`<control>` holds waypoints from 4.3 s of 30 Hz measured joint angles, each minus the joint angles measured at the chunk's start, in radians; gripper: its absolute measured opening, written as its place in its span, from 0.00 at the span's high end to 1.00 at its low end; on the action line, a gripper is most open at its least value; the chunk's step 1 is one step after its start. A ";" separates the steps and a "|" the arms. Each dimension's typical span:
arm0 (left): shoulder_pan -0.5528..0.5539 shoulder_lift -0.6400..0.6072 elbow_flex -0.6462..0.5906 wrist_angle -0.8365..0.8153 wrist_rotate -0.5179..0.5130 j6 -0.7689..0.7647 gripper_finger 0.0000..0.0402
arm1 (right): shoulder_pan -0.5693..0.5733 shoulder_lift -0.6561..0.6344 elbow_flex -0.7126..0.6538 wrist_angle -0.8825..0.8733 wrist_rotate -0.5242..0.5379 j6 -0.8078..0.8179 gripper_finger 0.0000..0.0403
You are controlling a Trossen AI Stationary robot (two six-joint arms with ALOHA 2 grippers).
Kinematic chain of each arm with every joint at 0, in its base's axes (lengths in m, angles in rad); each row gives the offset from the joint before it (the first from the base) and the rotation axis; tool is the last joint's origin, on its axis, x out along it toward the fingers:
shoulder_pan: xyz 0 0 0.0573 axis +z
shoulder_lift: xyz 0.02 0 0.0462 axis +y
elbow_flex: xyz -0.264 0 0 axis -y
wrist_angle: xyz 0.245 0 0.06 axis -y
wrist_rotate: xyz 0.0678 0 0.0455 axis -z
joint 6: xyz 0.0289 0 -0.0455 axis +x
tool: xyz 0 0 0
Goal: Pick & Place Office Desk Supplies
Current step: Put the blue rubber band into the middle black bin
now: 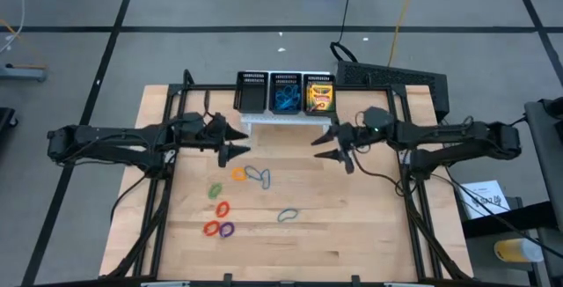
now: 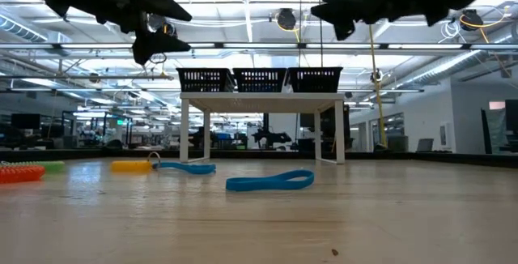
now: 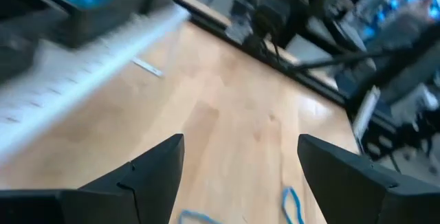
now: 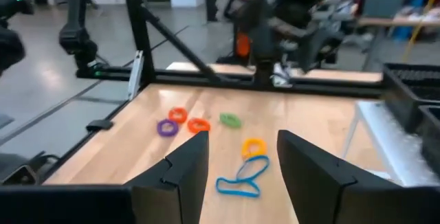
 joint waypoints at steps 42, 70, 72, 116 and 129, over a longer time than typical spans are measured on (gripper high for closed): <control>-0.283 0.691 0.002 0.117 -0.159 0.227 0.27 | 0.005 -0.094 -0.308 0.453 0.059 0.020 0.60; -0.282 0.695 0.000 0.113 -0.168 0.223 0.86 | 0.004 -0.094 -0.308 0.445 0.059 0.020 0.60; -0.282 0.695 0.000 0.112 -0.166 0.222 0.89 | 0.004 -0.094 -0.308 0.445 0.059 0.020 0.60; -0.184 0.397 -0.001 0.643 -0.223 0.309 0.99 | 0.005 -0.094 -0.308 0.438 0.111 0.020 0.60; -0.086 0.397 0.000 0.781 -0.238 0.356 0.98 | 0.004 -0.094 -0.308 0.438 0.111 0.020 0.60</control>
